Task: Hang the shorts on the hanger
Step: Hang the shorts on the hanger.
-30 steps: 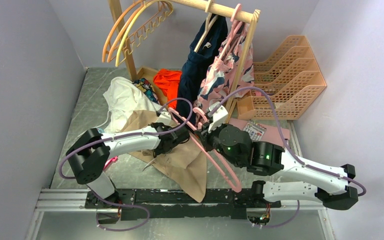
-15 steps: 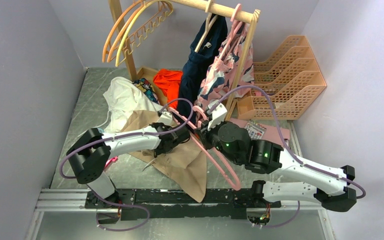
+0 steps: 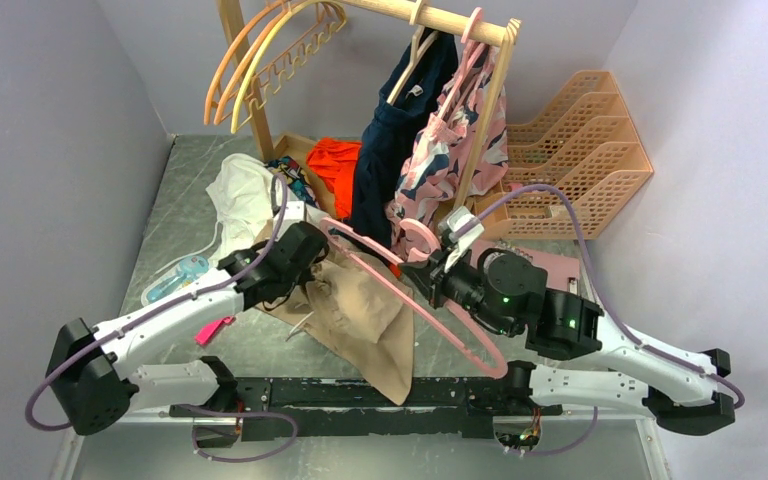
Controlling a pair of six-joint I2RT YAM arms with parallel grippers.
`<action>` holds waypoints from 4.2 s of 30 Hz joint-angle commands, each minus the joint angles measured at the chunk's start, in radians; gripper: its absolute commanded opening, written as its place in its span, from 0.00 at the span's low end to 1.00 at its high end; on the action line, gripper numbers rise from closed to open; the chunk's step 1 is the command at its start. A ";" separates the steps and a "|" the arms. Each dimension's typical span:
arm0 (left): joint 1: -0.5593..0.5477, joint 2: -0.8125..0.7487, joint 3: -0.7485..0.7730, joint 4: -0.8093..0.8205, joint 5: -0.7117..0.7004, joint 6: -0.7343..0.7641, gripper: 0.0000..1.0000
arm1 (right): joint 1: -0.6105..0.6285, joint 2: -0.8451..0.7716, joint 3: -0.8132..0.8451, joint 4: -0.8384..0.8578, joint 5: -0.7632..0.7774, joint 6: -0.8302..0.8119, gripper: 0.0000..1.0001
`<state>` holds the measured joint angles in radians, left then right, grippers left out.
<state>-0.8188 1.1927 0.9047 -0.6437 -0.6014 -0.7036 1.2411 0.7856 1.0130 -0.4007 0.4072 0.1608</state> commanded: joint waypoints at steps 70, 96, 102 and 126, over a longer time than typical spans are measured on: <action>0.014 -0.267 0.658 -0.344 -0.115 0.068 0.07 | 0.416 -0.019 -0.078 0.331 0.861 -0.343 0.00; 0.015 -0.106 0.649 -0.424 -0.038 0.089 0.07 | 0.417 -0.097 0.084 0.106 -0.077 -0.220 0.00; 0.018 -0.026 0.654 -0.396 -0.043 0.103 0.07 | 0.416 0.027 0.003 0.208 -0.031 -0.236 0.00; 0.218 0.098 0.609 -0.131 0.237 0.145 0.07 | 0.416 0.003 -0.125 0.337 0.119 -0.208 0.00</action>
<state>-0.6056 1.2659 1.4822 -0.8444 -0.4267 -0.5674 1.6562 0.7109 0.8860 -0.1619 0.6907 -0.0162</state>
